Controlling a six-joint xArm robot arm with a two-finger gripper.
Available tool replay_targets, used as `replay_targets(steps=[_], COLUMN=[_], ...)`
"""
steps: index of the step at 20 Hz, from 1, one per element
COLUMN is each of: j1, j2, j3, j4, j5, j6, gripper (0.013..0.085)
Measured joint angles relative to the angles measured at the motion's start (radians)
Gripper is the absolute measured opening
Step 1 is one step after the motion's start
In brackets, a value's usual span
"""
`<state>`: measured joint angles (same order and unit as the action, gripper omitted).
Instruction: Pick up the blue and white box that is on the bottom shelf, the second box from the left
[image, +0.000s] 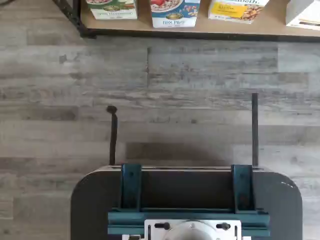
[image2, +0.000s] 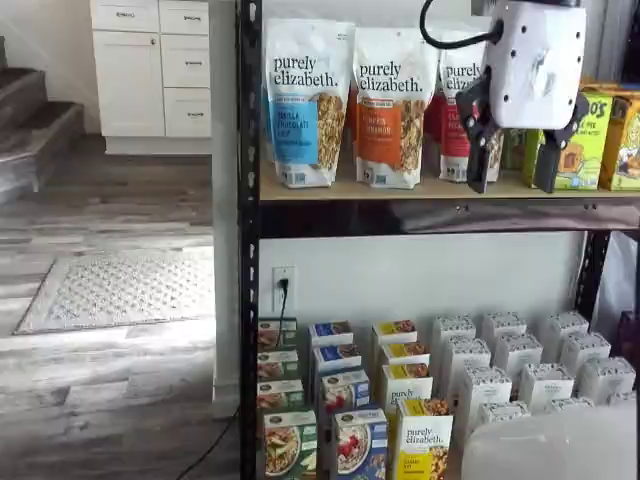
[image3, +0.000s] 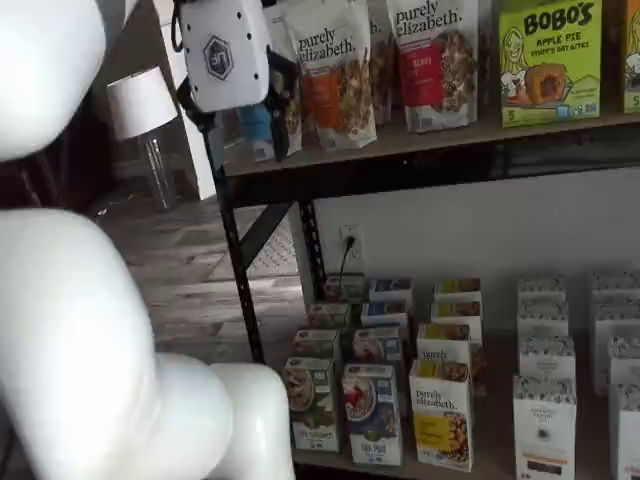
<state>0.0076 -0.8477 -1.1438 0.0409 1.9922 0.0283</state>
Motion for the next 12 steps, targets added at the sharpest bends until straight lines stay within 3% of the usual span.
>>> replay_targets(steps=[5,12], j1=[-0.039,-0.021], j2=[-0.038,-0.038], j3=[0.034,0.047], j4=[0.039,0.01], j5=[-0.06,-0.068], j6=[-0.026,-0.019], gripper=[0.085,0.085])
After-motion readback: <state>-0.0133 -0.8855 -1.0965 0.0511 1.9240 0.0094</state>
